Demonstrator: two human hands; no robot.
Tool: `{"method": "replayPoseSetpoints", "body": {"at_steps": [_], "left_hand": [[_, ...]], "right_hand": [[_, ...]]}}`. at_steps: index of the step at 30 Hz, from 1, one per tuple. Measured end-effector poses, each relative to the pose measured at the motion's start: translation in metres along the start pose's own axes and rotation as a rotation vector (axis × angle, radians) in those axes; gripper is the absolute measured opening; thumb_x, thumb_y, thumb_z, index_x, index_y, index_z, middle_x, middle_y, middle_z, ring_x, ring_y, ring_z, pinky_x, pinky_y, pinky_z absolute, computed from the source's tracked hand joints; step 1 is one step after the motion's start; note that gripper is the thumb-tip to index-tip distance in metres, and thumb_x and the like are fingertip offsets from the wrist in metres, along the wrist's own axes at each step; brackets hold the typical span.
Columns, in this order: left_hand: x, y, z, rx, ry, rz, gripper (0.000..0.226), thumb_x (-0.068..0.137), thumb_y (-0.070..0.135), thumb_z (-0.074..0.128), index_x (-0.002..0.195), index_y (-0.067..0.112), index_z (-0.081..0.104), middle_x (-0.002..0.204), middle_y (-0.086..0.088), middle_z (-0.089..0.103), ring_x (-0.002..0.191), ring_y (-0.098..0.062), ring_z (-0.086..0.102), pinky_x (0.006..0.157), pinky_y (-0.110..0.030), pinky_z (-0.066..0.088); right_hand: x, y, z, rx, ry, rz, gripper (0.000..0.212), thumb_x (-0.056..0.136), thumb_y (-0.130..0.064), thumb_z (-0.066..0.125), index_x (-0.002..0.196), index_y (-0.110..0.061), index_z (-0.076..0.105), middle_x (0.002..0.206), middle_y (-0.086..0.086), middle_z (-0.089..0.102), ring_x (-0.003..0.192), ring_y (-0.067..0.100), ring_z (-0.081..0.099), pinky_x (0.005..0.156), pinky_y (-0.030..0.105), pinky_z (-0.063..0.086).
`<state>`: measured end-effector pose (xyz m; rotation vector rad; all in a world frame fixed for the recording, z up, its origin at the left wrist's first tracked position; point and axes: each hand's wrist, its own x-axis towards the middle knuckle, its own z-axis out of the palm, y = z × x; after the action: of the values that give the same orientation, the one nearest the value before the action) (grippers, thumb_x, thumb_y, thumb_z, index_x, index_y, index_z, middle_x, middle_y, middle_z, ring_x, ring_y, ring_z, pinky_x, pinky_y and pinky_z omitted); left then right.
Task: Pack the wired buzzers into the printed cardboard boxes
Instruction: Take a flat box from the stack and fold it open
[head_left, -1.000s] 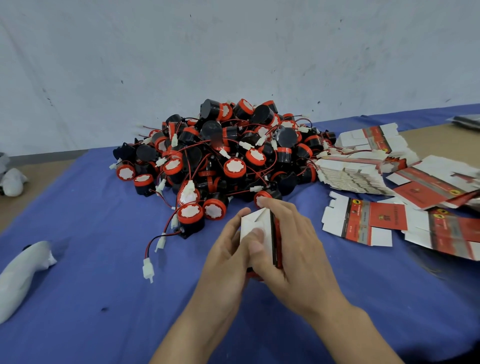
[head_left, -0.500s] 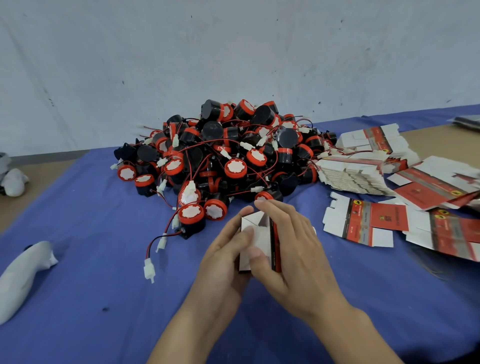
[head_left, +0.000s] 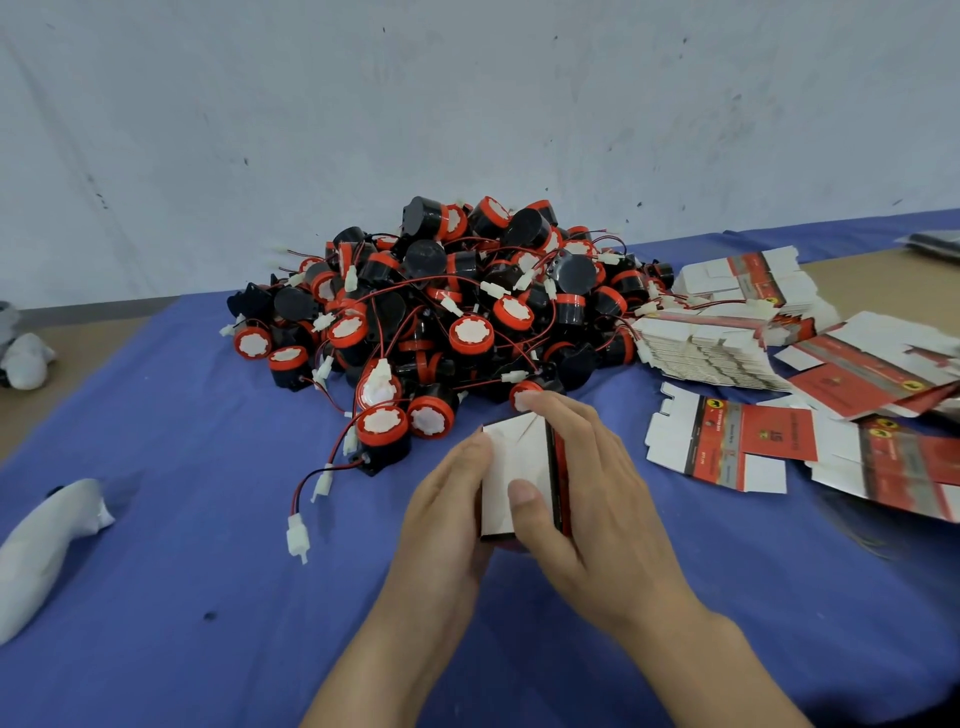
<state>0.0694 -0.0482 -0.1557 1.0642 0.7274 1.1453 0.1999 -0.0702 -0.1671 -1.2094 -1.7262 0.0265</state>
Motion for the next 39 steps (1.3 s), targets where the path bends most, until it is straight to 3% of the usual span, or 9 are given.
{"method": "replayPoseSetpoints", "body": {"at_steps": [8, 12, 16, 20, 23, 28, 30, 33, 39], "left_hand": [[0.000, 0.010, -0.009, -0.142, -0.152, -0.091, 0.046, 0.099, 0.041, 0.045, 0.130, 0.015, 0.067, 0.134, -0.012, 0.065, 0.125, -0.027, 0.061, 0.102, -0.043, 0.053], [0.001, 0.013, -0.012, -0.196, -0.128, -0.042, 0.037, 0.088, 0.032, 0.060, 0.117, 0.015, 0.075, 0.123, -0.013, 0.071, 0.108, -0.022, 0.071, 0.084, -0.032, 0.060], [0.000, 0.009, -0.008, -0.116, -0.047, 0.046, 0.039, 0.084, 0.029, 0.065, 0.120, 0.016, 0.072, 0.121, -0.011, 0.072, 0.109, -0.028, 0.070, 0.081, -0.032, 0.060], [0.001, 0.002, -0.008, 0.173, 0.047, 0.210, 0.025, 0.093, 0.025, 0.062, 0.117, 0.022, 0.069, 0.111, 0.000, 0.076, 0.103, -0.017, 0.072, 0.080, -0.026, 0.059], [0.002, -0.006, -0.013, 0.682, 0.080, 0.404, 0.018, 0.099, 0.014, 0.061, 0.098, 0.032, 0.063, 0.085, 0.012, 0.070, 0.076, -0.007, 0.063, 0.065, -0.020, 0.052], [0.005, -0.020, -0.016, 1.545, 0.010, 0.642, 0.052, 0.057, -0.011, 0.074, 0.094, 0.024, 0.068, 0.077, 0.005, 0.069, 0.064, -0.021, 0.064, 0.046, -0.033, 0.051], [0.006, -0.025, -0.013, 1.615, -0.078, 0.674, 0.055, 0.050, -0.007, 0.073, 0.094, 0.026, 0.067, 0.080, 0.008, 0.069, 0.070, -0.020, 0.064, 0.056, -0.030, 0.052], [0.006, -0.031, -0.009, 1.635, -0.187, 0.723, 0.058, 0.042, 0.000, 0.079, 0.094, 0.023, 0.070, 0.082, 0.008, 0.069, 0.073, -0.014, 0.063, 0.071, -0.025, 0.051], [0.002, -0.033, -0.004, 1.554, -0.200, 0.778, 0.030, 0.080, 0.009, 0.064, 0.109, 0.016, 0.067, 0.098, 0.004, 0.068, 0.090, -0.015, 0.061, 0.088, -0.027, 0.047]], "right_hand": [[0.003, 0.006, -0.004, 0.021, -0.025, 0.031, 0.055, 0.101, -0.032, 0.033, 0.156, -0.026, 0.031, 0.157, -0.027, 0.027, 0.146, -0.008, 0.023, 0.116, 0.016, 0.024], [0.004, 0.010, -0.006, -0.025, -0.031, 0.046, 0.048, 0.105, -0.031, 0.029, 0.153, -0.033, 0.031, 0.149, -0.028, 0.038, 0.133, -0.020, 0.028, 0.104, 0.016, 0.037], [0.002, 0.012, -0.003, -0.044, -0.095, 0.105, 0.051, 0.105, -0.026, 0.035, 0.147, -0.053, 0.026, 0.110, -0.041, 0.047, 0.095, -0.018, 0.047, 0.074, 0.011, 0.036], [0.000, 0.012, 0.003, 0.055, -0.210, 0.231, 0.058, 0.108, -0.021, 0.040, 0.152, -0.053, 0.020, 0.124, -0.022, 0.060, 0.103, 0.005, 0.061, 0.081, 0.030, 0.054], [0.001, 0.010, 0.005, 0.060, -0.173, 0.246, 0.061, 0.105, -0.014, 0.041, 0.156, -0.041, 0.023, 0.128, -0.007, 0.064, 0.110, 0.018, 0.061, 0.092, 0.038, 0.055], [0.005, 0.021, 0.004, 0.144, -0.022, 0.325, 0.061, 0.106, -0.017, 0.039, 0.125, -0.074, 0.028, 0.105, -0.050, 0.051, 0.098, -0.012, 0.057, 0.079, 0.007, 0.044], [0.006, 0.023, 0.007, 0.228, -0.020, 0.354, 0.049, 0.106, -0.034, 0.040, 0.124, -0.078, 0.029, 0.108, -0.047, 0.053, 0.102, -0.016, 0.054, 0.084, 0.009, 0.045], [0.005, 0.024, 0.011, 0.323, -0.106, 0.394, 0.039, 0.106, -0.042, 0.042, 0.140, -0.059, 0.034, 0.137, -0.033, 0.052, 0.128, -0.010, 0.047, 0.105, 0.026, 0.046], [0.006, 0.029, 0.009, 0.274, -0.168, 0.528, 0.047, 0.106, -0.027, 0.038, 0.108, -0.073, 0.040, 0.103, -0.027, 0.067, 0.092, 0.000, 0.064, 0.082, 0.032, 0.056]]}}
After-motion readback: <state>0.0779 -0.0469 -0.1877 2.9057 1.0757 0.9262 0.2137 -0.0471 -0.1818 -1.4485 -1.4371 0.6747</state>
